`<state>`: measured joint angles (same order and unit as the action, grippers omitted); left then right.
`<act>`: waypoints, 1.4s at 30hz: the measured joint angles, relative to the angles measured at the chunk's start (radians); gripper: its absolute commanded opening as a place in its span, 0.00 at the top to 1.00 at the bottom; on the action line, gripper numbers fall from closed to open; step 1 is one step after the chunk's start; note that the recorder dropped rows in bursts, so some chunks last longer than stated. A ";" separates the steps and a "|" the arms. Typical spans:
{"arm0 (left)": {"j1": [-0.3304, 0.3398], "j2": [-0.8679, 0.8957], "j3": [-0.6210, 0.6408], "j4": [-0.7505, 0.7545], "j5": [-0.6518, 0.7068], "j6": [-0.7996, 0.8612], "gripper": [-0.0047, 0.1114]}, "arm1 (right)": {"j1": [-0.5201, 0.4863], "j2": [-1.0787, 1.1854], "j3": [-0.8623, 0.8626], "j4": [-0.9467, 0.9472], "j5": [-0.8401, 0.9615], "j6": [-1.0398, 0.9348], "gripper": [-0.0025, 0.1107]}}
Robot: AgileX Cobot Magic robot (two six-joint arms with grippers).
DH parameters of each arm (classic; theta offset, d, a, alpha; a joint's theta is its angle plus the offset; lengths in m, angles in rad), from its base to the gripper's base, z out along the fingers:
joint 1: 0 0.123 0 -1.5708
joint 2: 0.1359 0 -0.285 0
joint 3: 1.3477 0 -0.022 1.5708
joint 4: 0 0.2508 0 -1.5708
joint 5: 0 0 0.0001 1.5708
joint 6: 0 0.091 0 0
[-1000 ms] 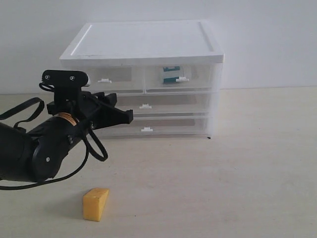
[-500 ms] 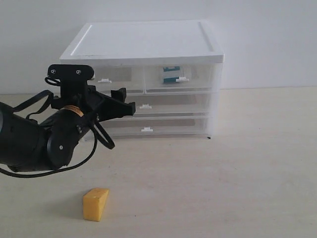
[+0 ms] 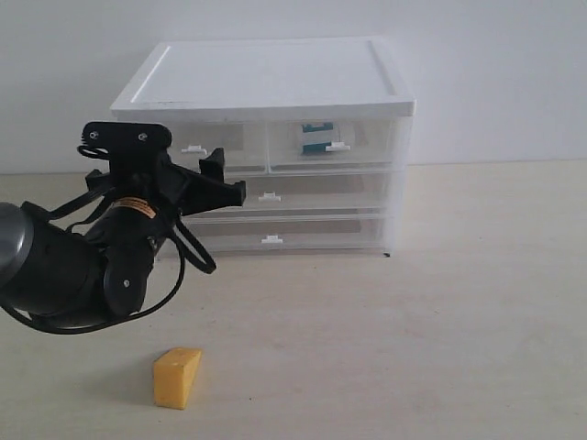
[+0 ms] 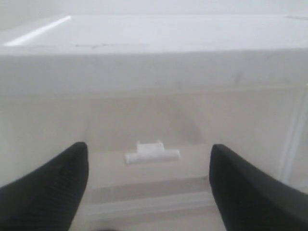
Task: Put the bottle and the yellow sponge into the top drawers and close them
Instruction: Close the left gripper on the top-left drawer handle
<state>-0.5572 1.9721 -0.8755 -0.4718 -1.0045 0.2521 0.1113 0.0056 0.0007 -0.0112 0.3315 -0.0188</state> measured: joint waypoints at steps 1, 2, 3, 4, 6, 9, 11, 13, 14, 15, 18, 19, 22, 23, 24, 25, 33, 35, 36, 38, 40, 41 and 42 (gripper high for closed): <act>0.000 0.000 0.000 0.000 -0.004 -0.005 0.40 | 0.000 0.000 0.000 0.000 0.000 0.000 0.98; 0.000 0.000 0.000 0.000 -0.011 -0.009 0.40 | 0.000 0.000 0.000 0.000 0.000 0.000 0.98; 0.000 0.000 0.000 0.000 -0.015 -0.014 0.42 | 0.000 0.000 0.000 0.000 0.000 0.000 0.98; 0.000 0.000 0.000 0.000 -0.020 -0.016 0.43 | 0.000 0.000 0.000 0.000 0.000 0.000 0.98; 0.000 0.002 0.000 0.000 -0.024 -0.022 0.47 | 0.000 0.000 0.000 0.000 0.000 0.000 0.98; 0.000 0.004 -0.001 0.000 -0.026 -0.022 0.49 | 0.000 0.000 0.000 0.000 0.000 0.000 0.98; 0.000 0.004 -0.002 0.000 -0.026 -0.024 0.49 | 0.000 0.000 0.000 0.000 0.000 0.000 0.98; 0.000 0.004 -0.009 0.000 -0.026 -0.024 0.49 | 0.000 0.000 0.000 0.000 0.000 0.000 0.98; 0.000 0.004 -0.015 0.000 -0.026 -0.024 0.49 | 0.000 0.000 0.000 0.000 0.000 0.000 0.98; 0.000 0.004 -0.021 0.000 -0.026 -0.026 0.49 | 0.000 0.000 0.000 0.000 0.000 0.000 0.98; 0.000 0.004 -0.036 0.000 -0.013 -0.026 0.49 | 0.000 0.000 0.000 0.000 0.000 0.000 0.98; 0.000 0.004 -0.043 0.000 -0.004 -0.026 0.49 | 0.000 0.000 0.000 0.000 0.000 0.000 0.98; -0.002 0.011 -0.055 -0.003 0.007 -0.027 0.49 | 0.000 0.000 0.000 0.000 0.000 0.000 0.98; -0.002 0.015 -0.057 -0.003 0.007 -0.027 0.49 | 0.000 0.000 0.000 0.000 0.000 0.000 0.98; -0.004 0.020 -0.058 -0.003 0.007 -0.027 0.49 | 0.000 0.000 0.000 0.000 0.000 0.000 0.98; -0.004 0.025 -0.061 -0.003 0.001 -0.027 0.49 | 0.000 0.000 0.000 0.000 0.000 0.000 0.98; -0.008 0.038 -0.063 -0.041 -0.028 -0.027 0.85 | 0.000 0.000 0.000 0.000 0.000 0.000 0.98; -0.008 0.038 -0.063 -0.042 -0.030 -0.027 0.92 | 0.000 0.000 0.000 0.000 0.000 0.000 0.98; -0.008 0.038 -0.063 -0.042 -0.030 -0.027 0.92 | 0.000 0.000 0.000 0.000 0.000 0.000 0.98; -0.008 0.038 -0.063 -0.042 -0.030 -0.027 0.92 | 0.000 0.000 0.000 0.000 0.000 0.000 0.98; -0.008 0.038 -0.063 -0.042 -0.030 -0.027 0.92 | 0.000 0.000 0.000 0.000 0.000 0.000 0.98; -0.008 0.038 -0.063 -0.042 -0.030 -0.027 0.92 | 0.000 0.000 0.000 0.000 0.000 0.000 0.98; -0.008 0.038 -0.063 -0.042 -0.030 -0.027 0.92 | 0.000 0.000 0.000 0.000 0.000 0.000 0.98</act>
<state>-0.5649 2.0101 -0.9388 -0.5142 -1.0344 0.2248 0.1113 0.0056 0.0007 -0.0112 0.3315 -0.0188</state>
